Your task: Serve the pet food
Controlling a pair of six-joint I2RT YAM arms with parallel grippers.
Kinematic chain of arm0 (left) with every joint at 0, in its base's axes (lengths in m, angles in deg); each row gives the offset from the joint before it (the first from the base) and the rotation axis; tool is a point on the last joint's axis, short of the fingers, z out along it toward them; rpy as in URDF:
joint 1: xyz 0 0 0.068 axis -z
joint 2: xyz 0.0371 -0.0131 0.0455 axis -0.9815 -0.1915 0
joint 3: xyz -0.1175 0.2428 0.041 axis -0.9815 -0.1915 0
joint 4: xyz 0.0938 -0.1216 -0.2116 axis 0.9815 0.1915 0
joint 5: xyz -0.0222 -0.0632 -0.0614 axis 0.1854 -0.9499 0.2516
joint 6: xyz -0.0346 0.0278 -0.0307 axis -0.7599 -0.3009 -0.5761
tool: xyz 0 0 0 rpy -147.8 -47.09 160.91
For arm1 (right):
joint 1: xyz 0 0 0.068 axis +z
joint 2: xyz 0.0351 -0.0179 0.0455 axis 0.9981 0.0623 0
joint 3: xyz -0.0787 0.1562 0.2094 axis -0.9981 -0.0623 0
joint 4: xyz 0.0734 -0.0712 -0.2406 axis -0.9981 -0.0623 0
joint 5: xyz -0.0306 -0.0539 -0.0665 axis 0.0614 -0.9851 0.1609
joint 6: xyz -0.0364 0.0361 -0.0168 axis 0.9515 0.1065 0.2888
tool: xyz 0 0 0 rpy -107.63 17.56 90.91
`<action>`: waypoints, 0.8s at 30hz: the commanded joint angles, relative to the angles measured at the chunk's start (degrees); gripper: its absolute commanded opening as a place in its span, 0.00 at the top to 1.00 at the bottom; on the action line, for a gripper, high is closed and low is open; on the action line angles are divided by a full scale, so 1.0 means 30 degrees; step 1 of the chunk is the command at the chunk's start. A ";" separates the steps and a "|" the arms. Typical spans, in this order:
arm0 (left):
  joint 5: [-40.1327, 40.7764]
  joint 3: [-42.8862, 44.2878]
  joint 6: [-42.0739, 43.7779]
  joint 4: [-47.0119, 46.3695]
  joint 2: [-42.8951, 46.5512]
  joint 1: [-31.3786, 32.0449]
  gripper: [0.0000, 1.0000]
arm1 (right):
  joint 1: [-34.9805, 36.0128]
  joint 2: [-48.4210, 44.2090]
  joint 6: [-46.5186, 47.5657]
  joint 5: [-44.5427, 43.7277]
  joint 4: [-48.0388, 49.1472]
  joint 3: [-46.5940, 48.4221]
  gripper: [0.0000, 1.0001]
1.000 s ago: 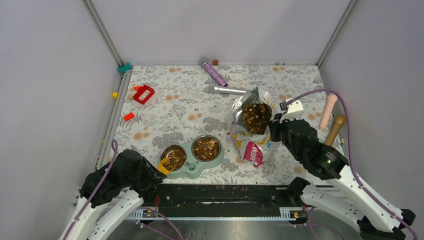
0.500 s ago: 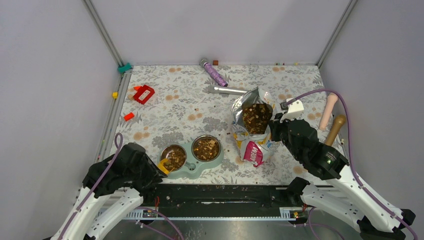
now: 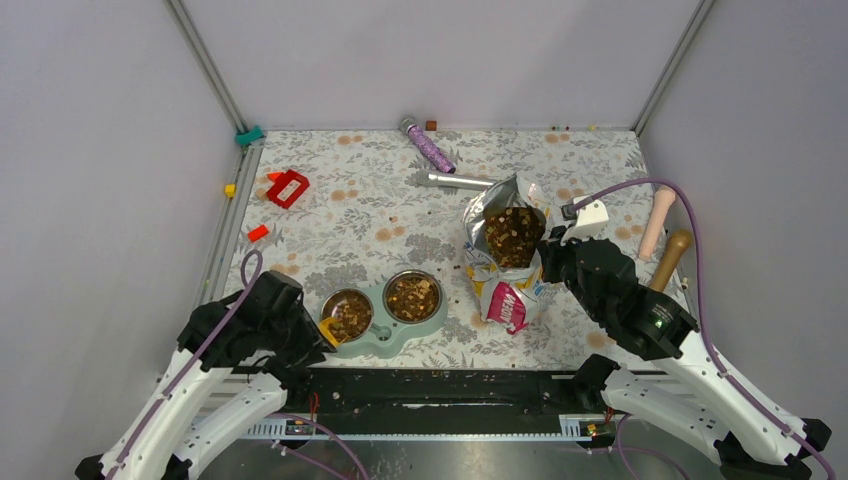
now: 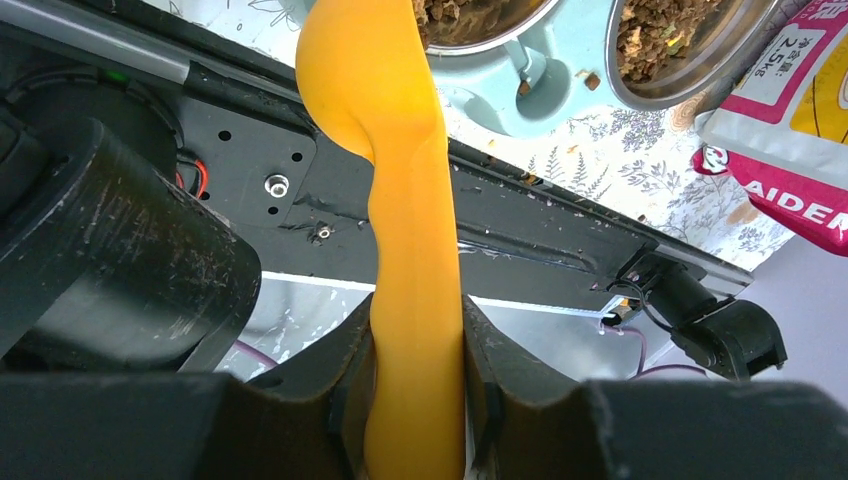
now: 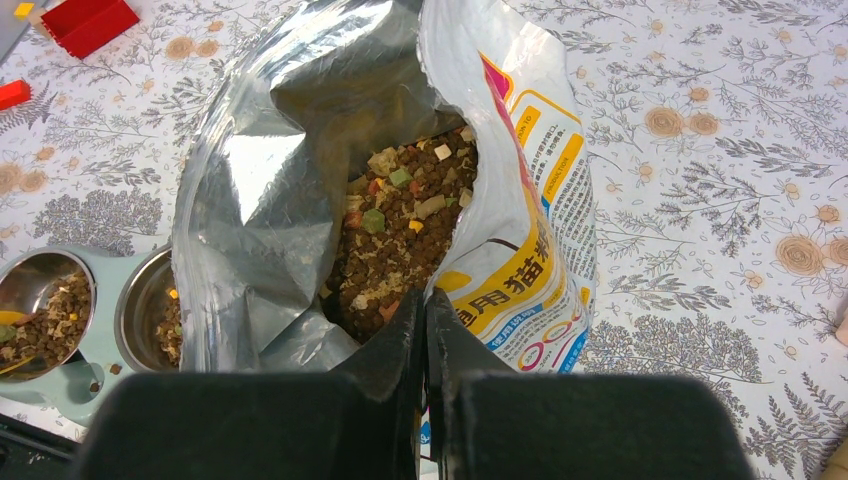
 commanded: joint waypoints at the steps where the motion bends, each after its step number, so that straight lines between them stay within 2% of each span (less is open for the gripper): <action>1: -0.0258 0.1188 0.0697 0.1853 -0.0898 -0.0060 1.00 | 0.0136 -0.0155 0.0009 -0.0488 0.1096 0.0341 1.00; 8: -0.0035 0.2041 0.1301 0.2111 -0.1923 -0.0061 1.00 | 0.0139 -0.0035 0.0009 -0.0450 0.1061 0.0337 1.00; 13: -0.0331 0.2303 0.1447 0.0620 -0.1646 -0.0068 1.00 | 0.0136 -0.0080 0.0013 -0.0432 0.1063 0.0337 1.00; 24: -0.0001 0.2470 0.2020 -0.0485 -0.1905 -0.0060 1.00 | 0.0136 -0.0177 0.0000 -0.0371 0.1070 0.0310 1.00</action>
